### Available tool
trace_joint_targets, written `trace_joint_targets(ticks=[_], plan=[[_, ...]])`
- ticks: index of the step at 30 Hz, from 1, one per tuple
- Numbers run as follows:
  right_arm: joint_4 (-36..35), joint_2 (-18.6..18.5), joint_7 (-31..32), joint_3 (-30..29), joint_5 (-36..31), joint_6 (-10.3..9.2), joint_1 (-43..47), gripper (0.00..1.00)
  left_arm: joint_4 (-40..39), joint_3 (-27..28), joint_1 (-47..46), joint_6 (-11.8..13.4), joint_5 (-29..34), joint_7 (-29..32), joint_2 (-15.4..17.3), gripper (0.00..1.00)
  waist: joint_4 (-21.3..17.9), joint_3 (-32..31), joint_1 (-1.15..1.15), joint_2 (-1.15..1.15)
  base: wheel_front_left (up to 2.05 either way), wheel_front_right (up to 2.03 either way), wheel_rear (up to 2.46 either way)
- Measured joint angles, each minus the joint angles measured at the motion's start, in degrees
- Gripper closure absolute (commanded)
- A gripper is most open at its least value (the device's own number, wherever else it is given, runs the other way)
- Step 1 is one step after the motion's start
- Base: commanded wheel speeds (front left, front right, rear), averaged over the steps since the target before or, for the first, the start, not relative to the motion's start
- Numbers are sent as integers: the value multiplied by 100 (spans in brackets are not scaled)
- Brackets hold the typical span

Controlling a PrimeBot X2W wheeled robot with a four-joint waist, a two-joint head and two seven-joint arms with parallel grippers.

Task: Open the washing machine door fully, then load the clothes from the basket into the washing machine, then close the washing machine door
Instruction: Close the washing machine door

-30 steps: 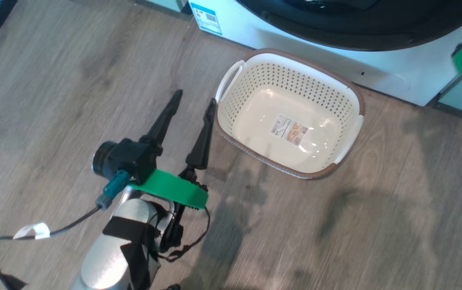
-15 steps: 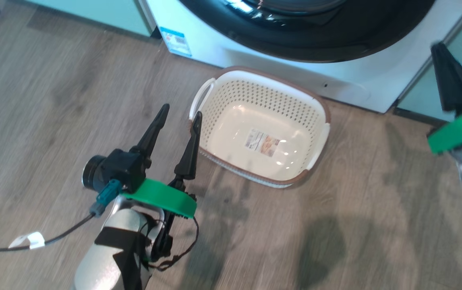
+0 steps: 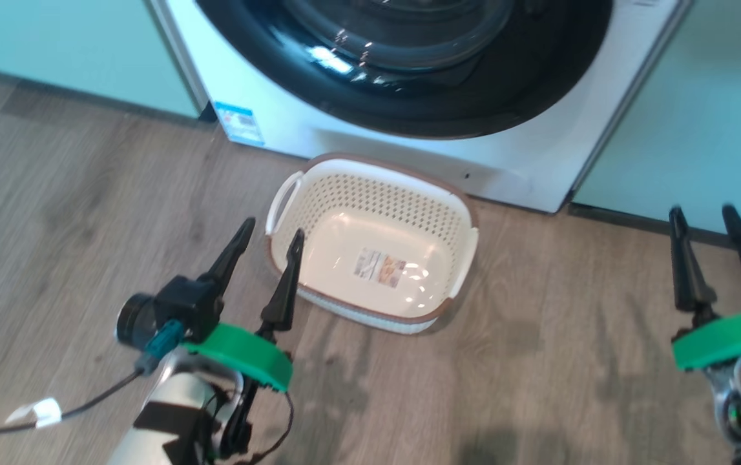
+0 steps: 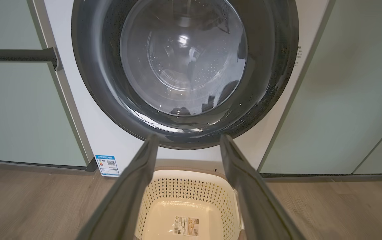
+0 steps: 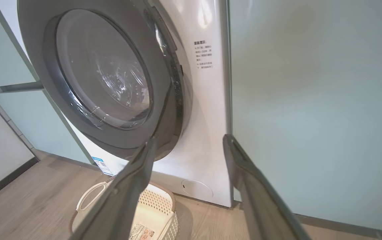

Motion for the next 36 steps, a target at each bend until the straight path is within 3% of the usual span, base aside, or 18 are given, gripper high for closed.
trace_joint_targets(ticks=[20, 36], plan=[[-1556, 557, 543, -628, -589, 0, 1629, 0, -299, 291, 769, 227, -218, 304, 286, 0, -792, -603, 0, 0, 0, 0, 0], [-1860, 628, 686, -789, -589, 0, 1842, 0, -495, 307, 969, 358, -277, 411, 368, 0, -950, -722, 1, 0, 0, 0, 0]])
